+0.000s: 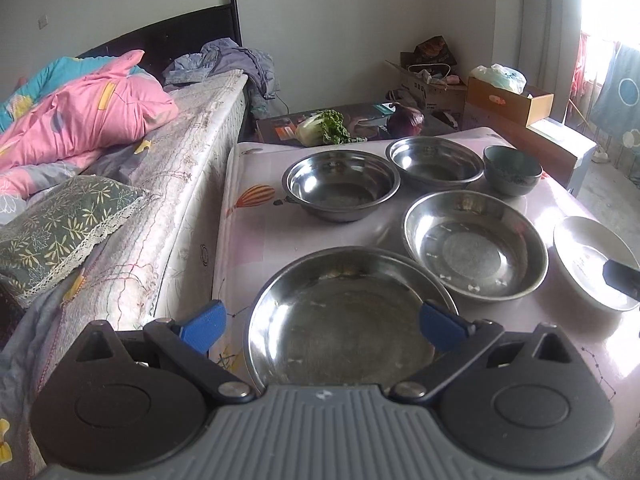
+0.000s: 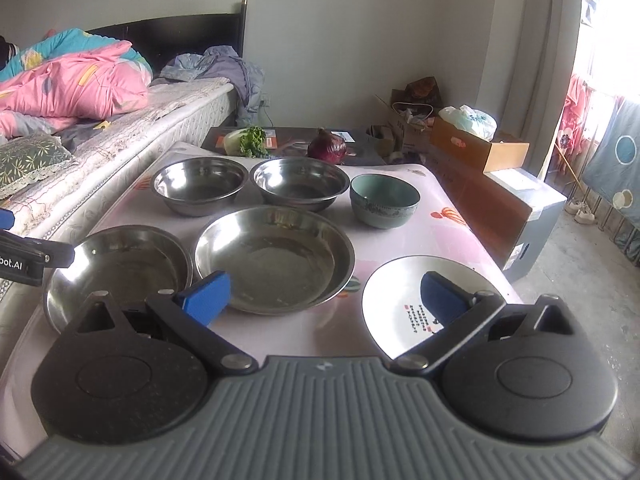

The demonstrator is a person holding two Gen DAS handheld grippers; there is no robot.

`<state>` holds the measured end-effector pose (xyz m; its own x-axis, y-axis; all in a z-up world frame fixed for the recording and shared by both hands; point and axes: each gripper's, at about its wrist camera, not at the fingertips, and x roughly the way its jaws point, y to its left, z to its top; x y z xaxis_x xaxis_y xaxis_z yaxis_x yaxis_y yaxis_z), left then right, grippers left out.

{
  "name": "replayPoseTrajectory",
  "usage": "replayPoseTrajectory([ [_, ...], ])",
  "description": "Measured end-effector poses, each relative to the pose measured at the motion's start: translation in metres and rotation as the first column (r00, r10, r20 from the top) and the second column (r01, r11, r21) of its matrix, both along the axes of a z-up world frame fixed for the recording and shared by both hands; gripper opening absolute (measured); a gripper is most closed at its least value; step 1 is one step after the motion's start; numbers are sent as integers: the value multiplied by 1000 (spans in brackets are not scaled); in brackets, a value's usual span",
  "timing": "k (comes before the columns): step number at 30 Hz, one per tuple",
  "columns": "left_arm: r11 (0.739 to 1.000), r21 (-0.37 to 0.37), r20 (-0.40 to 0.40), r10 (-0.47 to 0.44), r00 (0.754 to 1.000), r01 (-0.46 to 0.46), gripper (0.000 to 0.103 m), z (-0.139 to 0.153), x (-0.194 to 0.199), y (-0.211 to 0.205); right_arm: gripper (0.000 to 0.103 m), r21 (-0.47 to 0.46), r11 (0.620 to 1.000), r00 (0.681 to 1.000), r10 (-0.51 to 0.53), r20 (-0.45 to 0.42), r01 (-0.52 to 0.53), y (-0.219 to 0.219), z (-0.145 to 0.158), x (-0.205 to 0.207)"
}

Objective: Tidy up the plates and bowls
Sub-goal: 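Move the left tool to the small stainless bowl and close on its rim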

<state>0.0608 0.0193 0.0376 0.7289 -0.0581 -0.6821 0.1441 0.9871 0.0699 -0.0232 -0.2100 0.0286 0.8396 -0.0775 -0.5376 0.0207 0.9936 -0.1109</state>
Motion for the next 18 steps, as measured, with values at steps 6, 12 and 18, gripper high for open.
replayPoseTrajectory([
  [6, 998, -54, 24, -20, 1000, 21, 103, 15, 29, 19, 102, 80, 996, 999, 46, 18, -48, -4, 20, 35],
  [12, 995, -87, 12, 46, 999, -45, 103, 15, 59, 42, 102, 172, 982, 997, 67, 31, -72, 3, 29, 80],
  [18, 985, -169, -19, 36, 999, -39, 103, -3, 88, 61, 102, 351, 931, 994, 107, 6, -102, 8, 16, 130],
])
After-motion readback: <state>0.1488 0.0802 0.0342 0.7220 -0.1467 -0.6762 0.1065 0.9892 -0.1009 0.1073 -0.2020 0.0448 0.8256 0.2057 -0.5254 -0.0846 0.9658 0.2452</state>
